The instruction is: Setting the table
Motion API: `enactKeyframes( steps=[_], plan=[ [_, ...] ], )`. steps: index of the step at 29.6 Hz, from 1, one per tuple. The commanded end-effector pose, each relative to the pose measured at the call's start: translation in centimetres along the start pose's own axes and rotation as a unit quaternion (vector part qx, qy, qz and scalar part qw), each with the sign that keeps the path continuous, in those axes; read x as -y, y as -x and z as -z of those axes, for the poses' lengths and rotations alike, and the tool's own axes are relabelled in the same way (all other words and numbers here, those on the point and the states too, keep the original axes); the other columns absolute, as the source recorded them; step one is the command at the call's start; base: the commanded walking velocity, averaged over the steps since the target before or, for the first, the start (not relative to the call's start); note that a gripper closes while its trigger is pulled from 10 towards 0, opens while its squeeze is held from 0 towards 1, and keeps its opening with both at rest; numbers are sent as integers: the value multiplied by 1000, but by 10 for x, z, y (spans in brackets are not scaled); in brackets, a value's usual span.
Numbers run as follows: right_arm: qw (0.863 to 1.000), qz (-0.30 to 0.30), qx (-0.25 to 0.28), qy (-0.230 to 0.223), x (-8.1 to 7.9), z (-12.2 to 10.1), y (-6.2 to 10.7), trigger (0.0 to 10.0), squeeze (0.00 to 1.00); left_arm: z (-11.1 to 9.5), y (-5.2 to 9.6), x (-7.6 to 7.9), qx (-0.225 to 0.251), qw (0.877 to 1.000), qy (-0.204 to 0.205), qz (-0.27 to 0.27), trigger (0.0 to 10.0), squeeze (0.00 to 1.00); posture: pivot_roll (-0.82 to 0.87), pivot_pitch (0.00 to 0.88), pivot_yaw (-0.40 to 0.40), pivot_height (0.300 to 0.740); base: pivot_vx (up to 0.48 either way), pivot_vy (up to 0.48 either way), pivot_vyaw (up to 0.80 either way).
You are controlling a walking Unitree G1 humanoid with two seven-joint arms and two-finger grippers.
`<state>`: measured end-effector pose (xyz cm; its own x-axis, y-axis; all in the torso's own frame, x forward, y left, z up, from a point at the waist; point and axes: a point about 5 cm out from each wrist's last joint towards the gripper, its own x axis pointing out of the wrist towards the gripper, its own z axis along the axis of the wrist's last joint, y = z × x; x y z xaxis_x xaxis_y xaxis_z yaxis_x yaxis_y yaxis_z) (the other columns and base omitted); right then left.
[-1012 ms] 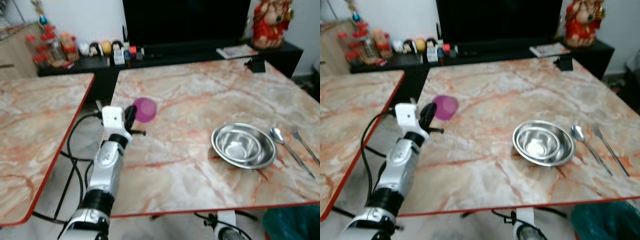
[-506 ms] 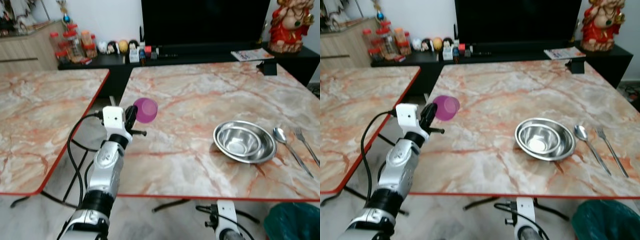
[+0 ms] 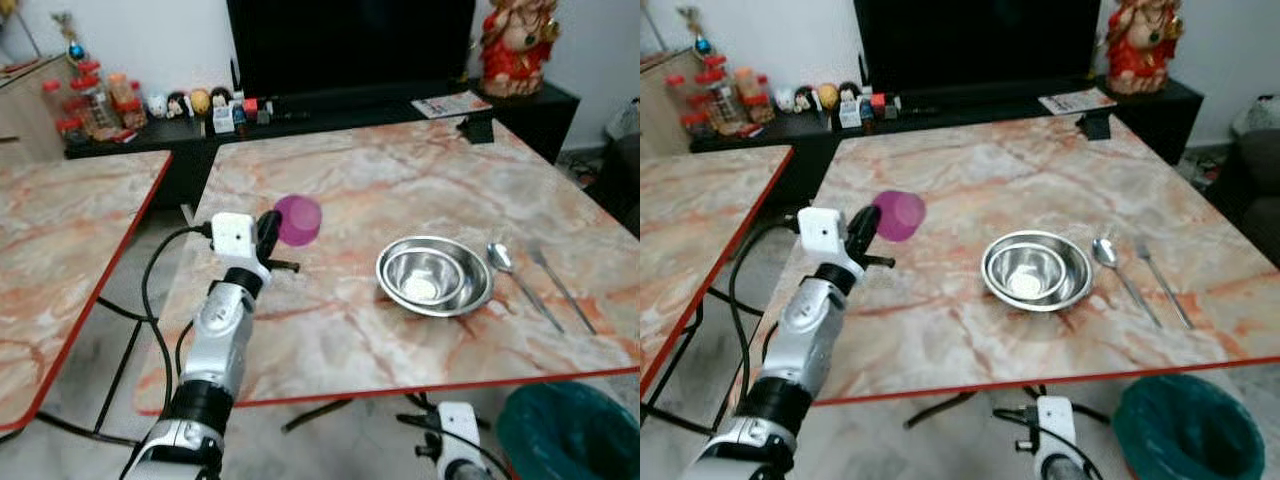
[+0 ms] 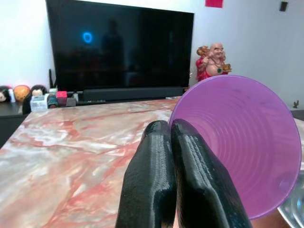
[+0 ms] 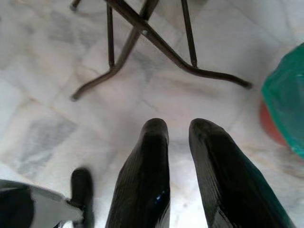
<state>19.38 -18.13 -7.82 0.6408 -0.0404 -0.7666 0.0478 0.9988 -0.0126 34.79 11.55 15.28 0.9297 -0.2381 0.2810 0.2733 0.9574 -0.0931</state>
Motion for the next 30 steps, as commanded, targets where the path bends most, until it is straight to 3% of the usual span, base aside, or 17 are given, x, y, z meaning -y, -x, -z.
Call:
enactKeyframes(
  steps=[1,12,21,30],
  plan=[
    [1000,-12,6,0,-10,-5,-2,10000,0,-4,0,-8,5,1000,-6,-9,10000,0,59,0,43,714,0,0,0],
    [1000,-12,4,-3,-10,-4,-1,10000,0,-4,-2,-7,-9,1000,-13,0,10000,0,58,0,45,714,0,0,0],
    [1000,-13,2,-4,-11,-3,-1,10000,0,-8,-13,-6,-72,993,-88,45,10000,0,58,1,51,714,0,0,0],
    [1000,-14,2,-6,-13,-4,-2,10000,0,-8,-33,11,-150,977,-95,119,10000,0,57,0,60,714,0,0,0]
  ],
)
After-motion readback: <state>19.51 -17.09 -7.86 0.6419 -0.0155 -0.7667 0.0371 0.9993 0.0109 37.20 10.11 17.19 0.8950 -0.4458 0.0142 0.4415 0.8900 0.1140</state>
